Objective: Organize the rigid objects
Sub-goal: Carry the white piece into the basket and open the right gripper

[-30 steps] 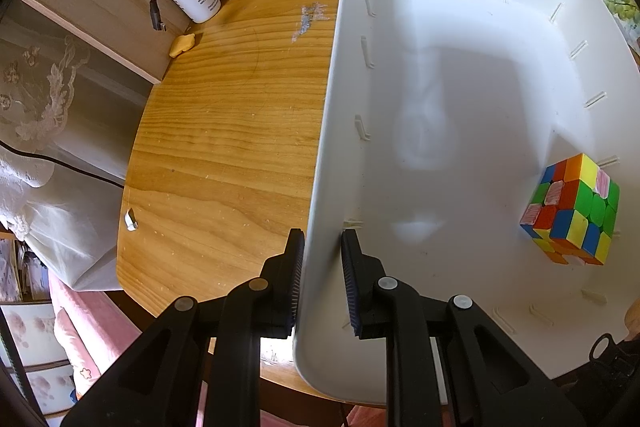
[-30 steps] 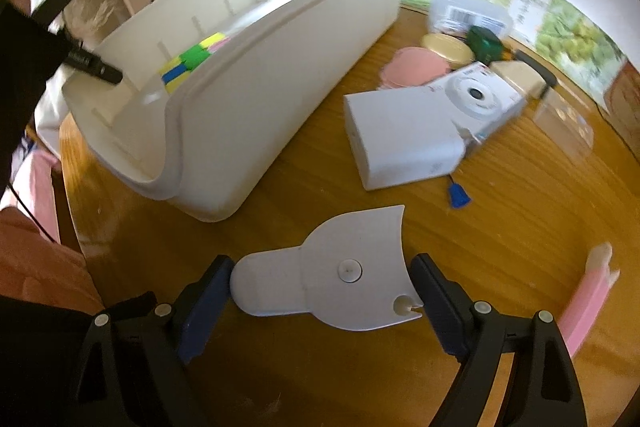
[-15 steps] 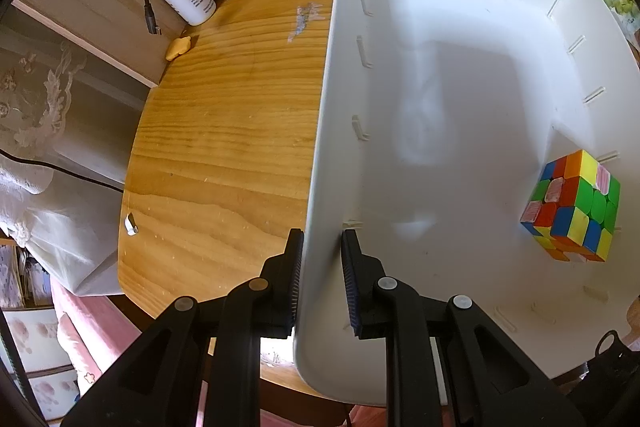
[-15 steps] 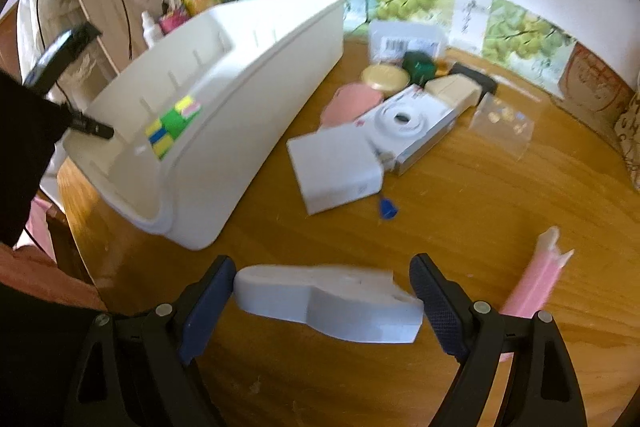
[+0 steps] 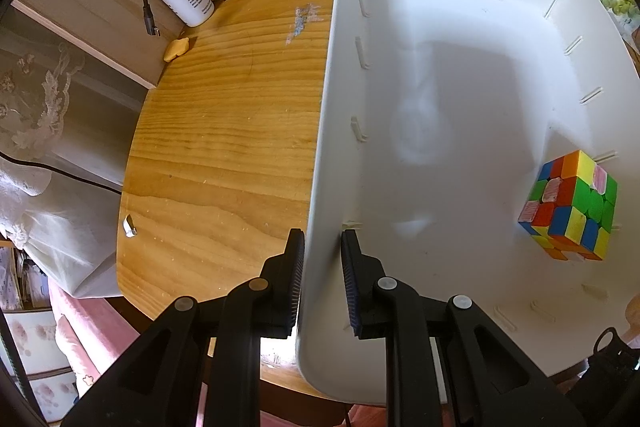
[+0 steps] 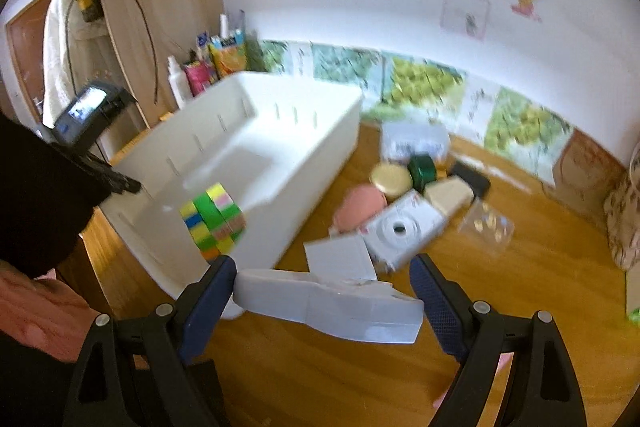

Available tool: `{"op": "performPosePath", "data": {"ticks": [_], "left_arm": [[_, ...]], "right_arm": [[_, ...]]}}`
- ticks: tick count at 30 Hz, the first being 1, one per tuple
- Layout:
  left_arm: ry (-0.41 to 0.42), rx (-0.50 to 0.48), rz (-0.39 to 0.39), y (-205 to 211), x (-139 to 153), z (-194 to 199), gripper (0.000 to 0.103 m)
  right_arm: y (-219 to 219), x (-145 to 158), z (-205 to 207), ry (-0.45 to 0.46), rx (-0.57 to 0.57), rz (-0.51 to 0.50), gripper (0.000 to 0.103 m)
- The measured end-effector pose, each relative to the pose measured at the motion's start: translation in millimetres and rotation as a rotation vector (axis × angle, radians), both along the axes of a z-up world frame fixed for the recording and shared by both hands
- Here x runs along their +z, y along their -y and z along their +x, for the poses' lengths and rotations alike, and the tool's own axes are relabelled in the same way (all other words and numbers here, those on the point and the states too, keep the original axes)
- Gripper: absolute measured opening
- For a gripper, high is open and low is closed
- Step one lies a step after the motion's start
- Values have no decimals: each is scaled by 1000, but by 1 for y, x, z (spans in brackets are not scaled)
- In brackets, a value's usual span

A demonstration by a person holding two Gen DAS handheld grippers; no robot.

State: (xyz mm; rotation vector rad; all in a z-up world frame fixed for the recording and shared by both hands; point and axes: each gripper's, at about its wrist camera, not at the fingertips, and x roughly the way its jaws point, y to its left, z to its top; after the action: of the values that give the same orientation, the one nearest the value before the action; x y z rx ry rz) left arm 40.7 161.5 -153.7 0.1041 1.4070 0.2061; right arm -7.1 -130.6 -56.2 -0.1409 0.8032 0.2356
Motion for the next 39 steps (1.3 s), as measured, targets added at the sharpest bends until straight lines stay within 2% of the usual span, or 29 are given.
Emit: {"op": "performPosePath", "data": {"ticks": [10,21,33,39], "left_arm": [[3,-2,-3,0,1,0,20],[7,-4,-5,0,2,0,20],[6,-5,-5,0,4,-1,20],[3,-9,-1,1,4,-2,20]], "right_arm": [[-47,24,20,58,143,35,89],[-102,19,35,40,283,65,89],[-118,0,46,-42,251,60,89],[-109,2,46,-20,212,68,90]]}}
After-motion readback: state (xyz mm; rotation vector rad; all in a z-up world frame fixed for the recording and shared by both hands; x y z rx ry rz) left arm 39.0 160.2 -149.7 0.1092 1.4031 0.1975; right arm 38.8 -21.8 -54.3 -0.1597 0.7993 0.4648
